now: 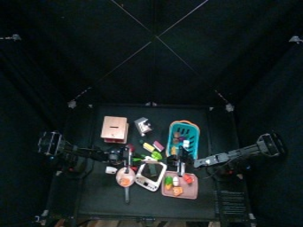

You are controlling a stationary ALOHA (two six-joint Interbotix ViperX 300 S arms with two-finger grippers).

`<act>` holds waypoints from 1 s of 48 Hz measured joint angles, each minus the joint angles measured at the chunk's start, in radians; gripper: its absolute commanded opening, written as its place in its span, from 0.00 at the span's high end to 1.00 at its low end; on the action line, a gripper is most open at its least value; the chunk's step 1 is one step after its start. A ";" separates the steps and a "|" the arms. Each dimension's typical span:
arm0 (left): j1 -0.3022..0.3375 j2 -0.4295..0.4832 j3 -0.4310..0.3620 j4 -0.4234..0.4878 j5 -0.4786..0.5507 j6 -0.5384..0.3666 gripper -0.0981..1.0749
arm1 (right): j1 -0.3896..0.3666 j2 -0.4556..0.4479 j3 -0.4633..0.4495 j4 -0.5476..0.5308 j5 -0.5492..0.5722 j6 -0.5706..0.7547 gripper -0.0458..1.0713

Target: Grab cleaver with other hand

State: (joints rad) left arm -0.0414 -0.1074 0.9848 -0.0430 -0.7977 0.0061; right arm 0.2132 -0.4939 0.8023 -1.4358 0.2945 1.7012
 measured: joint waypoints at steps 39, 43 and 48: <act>-0.006 -0.012 0.037 0.003 -0.095 0.000 0.66 | 0.002 0.015 0.041 0.094 -0.002 0.005 0.57; -0.006 -0.012 0.037 0.003 -0.095 0.000 0.66 | 0.002 0.018 0.041 0.121 -0.008 0.000 0.56; -0.014 -0.017 0.038 0.003 -0.098 0.000 0.66 | 0.002 0.018 0.041 0.167 -0.021 -0.003 0.53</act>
